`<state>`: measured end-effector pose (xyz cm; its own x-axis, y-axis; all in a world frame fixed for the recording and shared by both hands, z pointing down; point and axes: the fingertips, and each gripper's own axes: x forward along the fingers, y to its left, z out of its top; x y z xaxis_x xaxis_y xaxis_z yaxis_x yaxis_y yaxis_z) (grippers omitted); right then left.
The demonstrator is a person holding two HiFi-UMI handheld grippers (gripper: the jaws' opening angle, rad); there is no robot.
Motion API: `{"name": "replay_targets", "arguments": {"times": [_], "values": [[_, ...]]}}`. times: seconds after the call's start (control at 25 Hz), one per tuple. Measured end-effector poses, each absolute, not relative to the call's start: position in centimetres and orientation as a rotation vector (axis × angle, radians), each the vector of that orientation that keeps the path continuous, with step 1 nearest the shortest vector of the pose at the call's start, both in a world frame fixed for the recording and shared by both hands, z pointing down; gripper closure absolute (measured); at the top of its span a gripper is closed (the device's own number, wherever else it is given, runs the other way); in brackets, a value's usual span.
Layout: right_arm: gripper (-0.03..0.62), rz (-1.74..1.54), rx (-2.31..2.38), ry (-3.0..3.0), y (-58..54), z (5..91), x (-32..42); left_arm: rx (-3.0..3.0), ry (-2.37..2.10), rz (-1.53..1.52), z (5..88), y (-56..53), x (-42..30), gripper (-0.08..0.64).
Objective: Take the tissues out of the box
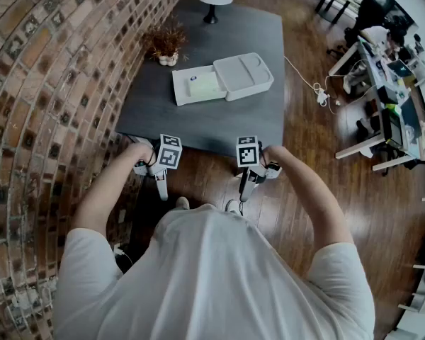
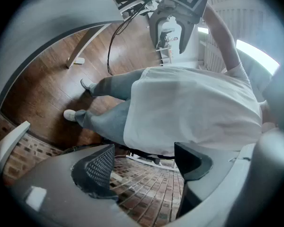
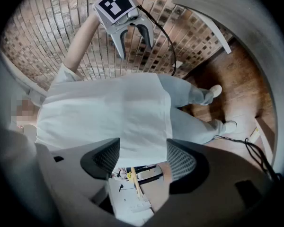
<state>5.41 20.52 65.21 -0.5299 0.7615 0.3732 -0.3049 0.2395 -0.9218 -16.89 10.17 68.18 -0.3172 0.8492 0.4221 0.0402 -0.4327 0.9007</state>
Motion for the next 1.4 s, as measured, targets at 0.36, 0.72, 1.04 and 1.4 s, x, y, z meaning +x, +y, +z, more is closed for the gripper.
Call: {"name": "replay_targets", "arguments": {"times": [0.36, 0.72, 1.04, 1.4], "values": [[0.270, 1.508, -0.337, -1.709, 16.1, 65.2, 1.5, 1.408, 1.190, 1.595, 65.7, 7.2, -17.7, 0.178], [0.270, 1.527, -0.120, -1.892, 11.3, 64.6, -0.7, 1.513, 1.144, 1.467, 65.9, 4.2, -17.7, 0.178], [0.270, 1.497, 0.079, -2.141, 5.4, 63.5, 0.5, 1.509, 1.159, 1.433, 65.4, 3.5, -16.3, 0.178], [0.270, 1.414, 0.017, -2.157, 1.0, 64.4, 7.8, 1.532, 1.052, 1.376, 64.9, 0.5, -9.1, 0.178]]}}
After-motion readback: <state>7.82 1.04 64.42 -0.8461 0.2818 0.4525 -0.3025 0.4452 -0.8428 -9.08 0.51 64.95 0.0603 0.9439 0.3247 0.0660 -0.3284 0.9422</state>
